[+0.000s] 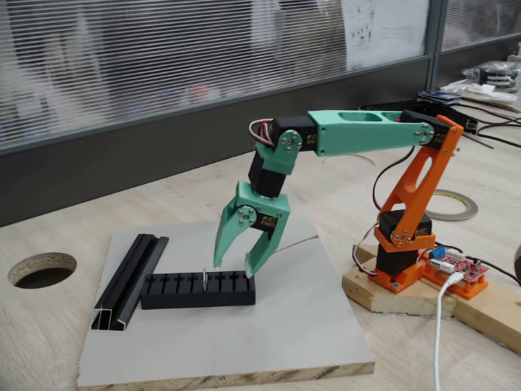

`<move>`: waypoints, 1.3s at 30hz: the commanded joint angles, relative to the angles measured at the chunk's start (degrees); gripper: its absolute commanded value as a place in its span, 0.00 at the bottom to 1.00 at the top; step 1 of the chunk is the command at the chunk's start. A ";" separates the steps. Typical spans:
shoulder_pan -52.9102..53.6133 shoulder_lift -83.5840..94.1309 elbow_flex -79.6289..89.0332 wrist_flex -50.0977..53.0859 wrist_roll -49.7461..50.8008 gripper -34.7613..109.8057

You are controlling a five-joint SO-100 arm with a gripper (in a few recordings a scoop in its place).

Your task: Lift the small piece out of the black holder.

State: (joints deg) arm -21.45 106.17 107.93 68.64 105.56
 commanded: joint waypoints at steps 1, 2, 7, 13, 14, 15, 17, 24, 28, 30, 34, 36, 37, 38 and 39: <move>-1.14 0.26 -1.23 -2.55 0.79 0.50; -1.14 0.18 -1.49 -3.87 0.79 0.50; -1.05 -2.99 -1.85 -7.47 -4.22 0.49; -1.05 -3.16 -1.85 -7.38 -8.70 0.49; -0.97 -3.16 -1.85 -7.47 -8.70 0.49; -0.97 -3.16 -1.85 -7.47 -8.79 0.49; -0.70 -3.25 -1.85 -7.56 -8.79 0.49; -0.35 -7.03 -2.72 -7.65 -8.79 0.49; -0.53 -11.07 -10.72 -7.56 -9.14 0.49; -0.53 -14.06 -13.36 -7.03 -9.14 0.49; -0.44 -15.91 -13.71 -6.86 -8.79 0.49; -0.44 -15.91 -13.54 -6.59 -8.79 0.49; -0.35 -15.91 -13.54 -5.80 -8.79 0.49; -0.35 -15.82 -13.54 -4.31 -8.79 0.49; -0.35 -15.73 -13.54 -2.37 -8.79 0.49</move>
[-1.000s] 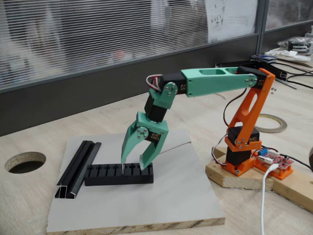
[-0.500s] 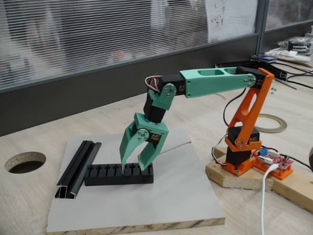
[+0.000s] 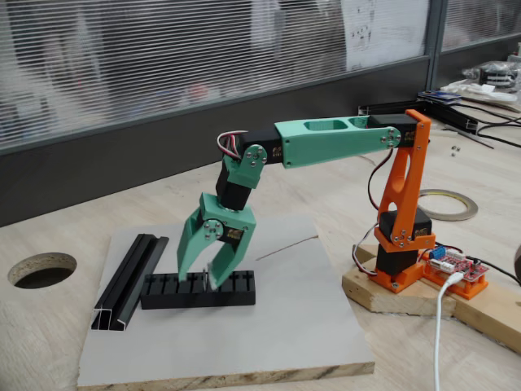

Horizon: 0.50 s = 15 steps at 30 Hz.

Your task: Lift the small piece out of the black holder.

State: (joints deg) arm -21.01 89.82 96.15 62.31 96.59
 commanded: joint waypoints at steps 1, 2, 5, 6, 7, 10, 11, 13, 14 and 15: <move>-0.79 0.70 -1.76 6.15 0.18 0.49; -0.79 0.70 -1.85 8.09 0.18 0.49; -0.70 0.70 -2.64 9.76 0.18 0.49; -0.70 0.62 -2.72 9.49 0.18 0.49; -0.70 0.44 -2.72 9.23 0.18 0.49; -0.70 -0.18 -2.81 8.00 0.26 0.49; -0.70 -0.18 -2.81 7.21 0.26 0.49; -0.70 -0.18 -2.81 5.36 0.26 0.49; -0.70 -0.18 -2.81 4.75 0.26 0.49; -0.70 -0.26 -2.81 4.57 0.26 0.49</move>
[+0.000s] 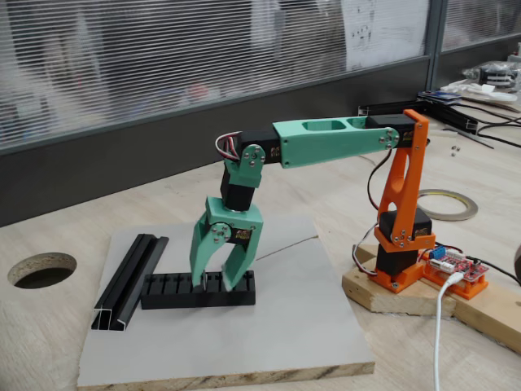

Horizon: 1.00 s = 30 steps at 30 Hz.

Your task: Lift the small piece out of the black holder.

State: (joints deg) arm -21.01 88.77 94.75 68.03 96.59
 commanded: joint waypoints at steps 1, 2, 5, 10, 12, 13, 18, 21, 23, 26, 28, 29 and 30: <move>-0.70 0.79 -1.41 -1.32 0.26 0.49; -0.70 0.70 -1.41 -1.32 0.26 0.49; -0.70 0.70 -1.32 -1.32 0.26 0.49; -0.70 -0.53 -1.32 -1.41 0.35 0.49; -0.79 -2.55 -1.58 -1.49 0.53 0.49; -0.79 -3.25 -2.29 -1.49 0.97 0.50; -1.14 -6.42 -7.21 -1.49 4.66 0.50; -1.23 -7.91 -8.09 -1.41 4.04 0.50; -0.97 -7.91 -8.09 -1.41 4.04 0.50; -0.97 -7.91 -8.00 -0.88 4.04 0.50; -0.79 -7.47 -7.29 -0.70 4.04 0.50; -0.79 -7.38 -7.21 -0.62 4.04 0.50; -0.70 -7.29 -7.21 -0.62 4.04 0.50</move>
